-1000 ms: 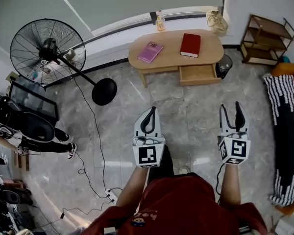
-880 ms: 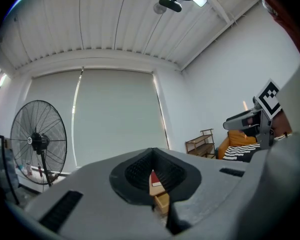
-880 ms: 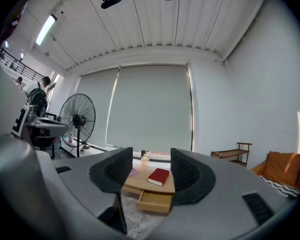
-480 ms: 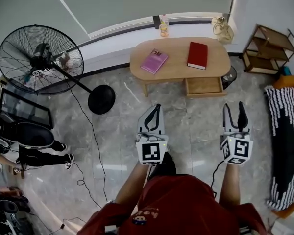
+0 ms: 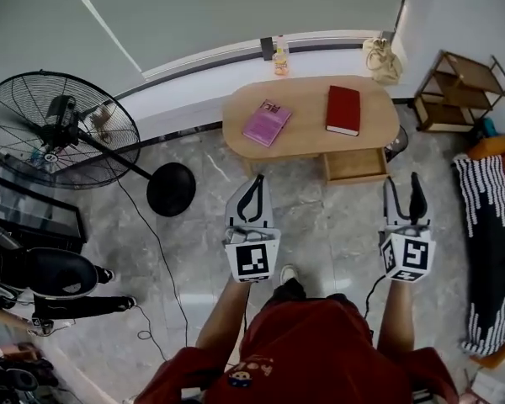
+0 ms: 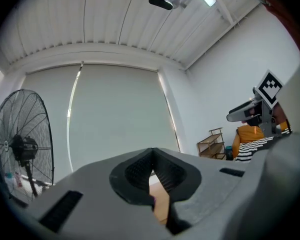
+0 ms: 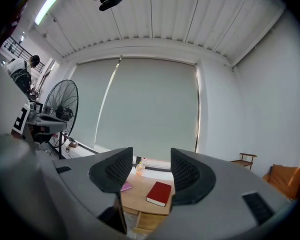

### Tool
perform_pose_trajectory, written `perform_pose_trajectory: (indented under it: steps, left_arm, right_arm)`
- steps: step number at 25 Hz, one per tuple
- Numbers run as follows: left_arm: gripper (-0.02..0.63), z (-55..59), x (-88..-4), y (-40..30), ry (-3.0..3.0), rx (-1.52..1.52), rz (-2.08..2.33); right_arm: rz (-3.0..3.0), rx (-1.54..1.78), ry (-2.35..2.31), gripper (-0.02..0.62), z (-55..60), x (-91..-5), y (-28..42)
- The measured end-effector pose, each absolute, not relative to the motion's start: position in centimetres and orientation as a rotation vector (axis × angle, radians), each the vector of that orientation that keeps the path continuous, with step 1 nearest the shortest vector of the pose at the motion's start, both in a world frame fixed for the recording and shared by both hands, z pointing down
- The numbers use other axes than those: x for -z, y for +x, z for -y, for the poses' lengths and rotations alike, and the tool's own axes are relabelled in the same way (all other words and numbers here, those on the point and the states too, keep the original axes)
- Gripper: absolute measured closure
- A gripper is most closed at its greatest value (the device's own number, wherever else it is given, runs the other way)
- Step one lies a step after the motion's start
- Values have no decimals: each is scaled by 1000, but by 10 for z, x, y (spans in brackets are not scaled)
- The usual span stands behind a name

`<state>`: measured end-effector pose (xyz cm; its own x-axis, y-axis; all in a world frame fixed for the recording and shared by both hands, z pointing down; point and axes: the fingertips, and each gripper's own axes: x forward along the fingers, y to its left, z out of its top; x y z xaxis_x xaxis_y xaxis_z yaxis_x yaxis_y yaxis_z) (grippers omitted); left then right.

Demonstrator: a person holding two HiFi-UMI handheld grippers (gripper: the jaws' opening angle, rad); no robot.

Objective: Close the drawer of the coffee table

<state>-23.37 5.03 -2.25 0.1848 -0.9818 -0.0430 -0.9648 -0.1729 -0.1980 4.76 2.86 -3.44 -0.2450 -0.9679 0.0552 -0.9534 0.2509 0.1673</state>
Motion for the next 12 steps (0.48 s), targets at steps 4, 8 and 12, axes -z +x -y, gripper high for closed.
perform_pose_trajectory:
  steps: [4,8,12]
  left_arm:
    - [600,-33,9,-230,-2319,123,-1876]
    - [600,-21,-1,-212,-2365,142,-1868]
    - [600,2,-14,-187,-2395,158,-1837]
  right_arm:
    - [2328,143,1830,368,-21,24,47]
    - [2305,110,1843,368,-10,15,65]
    - [2312,109,1850,368,11,11,82]
